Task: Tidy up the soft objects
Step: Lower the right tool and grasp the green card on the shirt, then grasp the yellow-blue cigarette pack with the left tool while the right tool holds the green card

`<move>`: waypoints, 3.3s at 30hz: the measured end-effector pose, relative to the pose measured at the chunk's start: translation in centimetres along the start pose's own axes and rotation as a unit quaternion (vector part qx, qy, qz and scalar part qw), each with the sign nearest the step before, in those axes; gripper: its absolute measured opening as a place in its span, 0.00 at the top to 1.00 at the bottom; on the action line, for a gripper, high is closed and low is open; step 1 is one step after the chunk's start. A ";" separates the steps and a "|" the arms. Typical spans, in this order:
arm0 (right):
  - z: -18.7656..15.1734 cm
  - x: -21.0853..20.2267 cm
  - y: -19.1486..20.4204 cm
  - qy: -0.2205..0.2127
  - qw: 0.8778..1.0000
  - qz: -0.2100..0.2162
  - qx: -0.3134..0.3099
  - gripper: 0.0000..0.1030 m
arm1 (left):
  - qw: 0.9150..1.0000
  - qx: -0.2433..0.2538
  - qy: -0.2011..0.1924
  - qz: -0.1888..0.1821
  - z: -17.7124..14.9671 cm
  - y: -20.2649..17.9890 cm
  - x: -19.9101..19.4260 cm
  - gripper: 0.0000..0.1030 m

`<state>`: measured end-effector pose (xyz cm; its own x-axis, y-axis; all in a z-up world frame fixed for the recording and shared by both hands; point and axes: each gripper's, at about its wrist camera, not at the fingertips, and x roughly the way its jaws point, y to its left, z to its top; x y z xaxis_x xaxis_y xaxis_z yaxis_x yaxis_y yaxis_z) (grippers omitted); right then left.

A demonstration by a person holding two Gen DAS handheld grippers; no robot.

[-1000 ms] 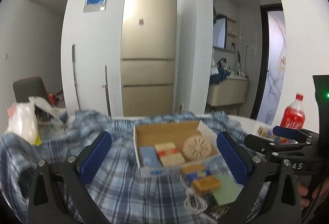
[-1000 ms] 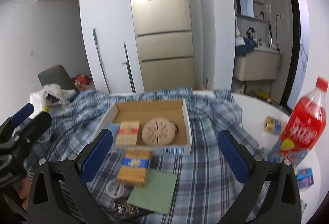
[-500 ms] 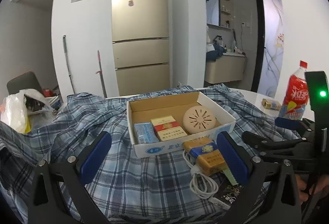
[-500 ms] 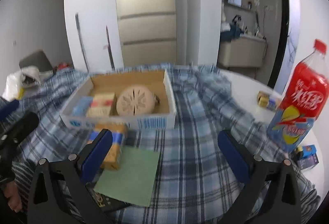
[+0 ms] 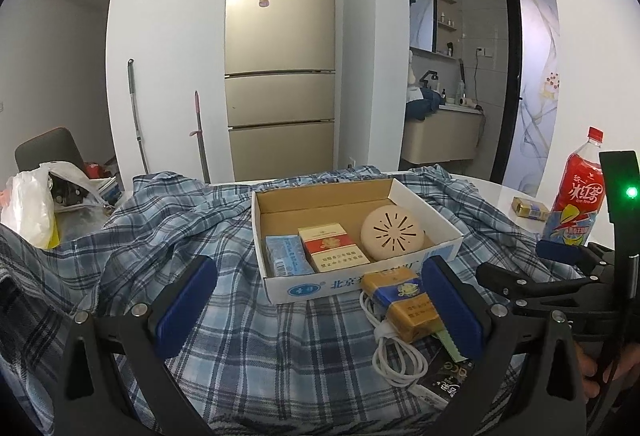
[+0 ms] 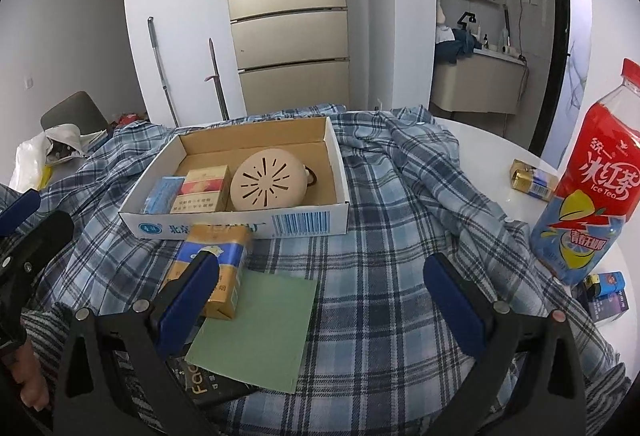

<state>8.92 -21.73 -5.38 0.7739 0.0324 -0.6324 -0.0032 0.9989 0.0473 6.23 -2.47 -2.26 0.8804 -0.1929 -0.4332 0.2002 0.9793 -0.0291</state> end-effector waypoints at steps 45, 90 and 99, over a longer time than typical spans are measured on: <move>-1.1 3.9 -3.2 0.196 0.977 0.067 -0.039 0.29 | 1.000 -0.013 0.013 -0.001 -0.2 0.1 0.5 0.00; 2.6 1.4 -4.2 0.063 0.997 0.016 -0.040 0.33 | 0.987 0.013 0.163 -0.012 1.6 -6.5 4.6 0.10; 1.8 2.6 -5.6 0.073 0.996 -0.013 -0.038 0.33 | 0.968 0.006 0.249 -0.025 -0.5 -9.0 9.6 0.14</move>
<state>12.05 -27.32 -5.89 0.6736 0.0065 -0.7391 -0.0377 0.9990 -0.0255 12.68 -13.11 -6.61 0.5545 -0.1831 -0.8118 0.2438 0.9684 -0.0519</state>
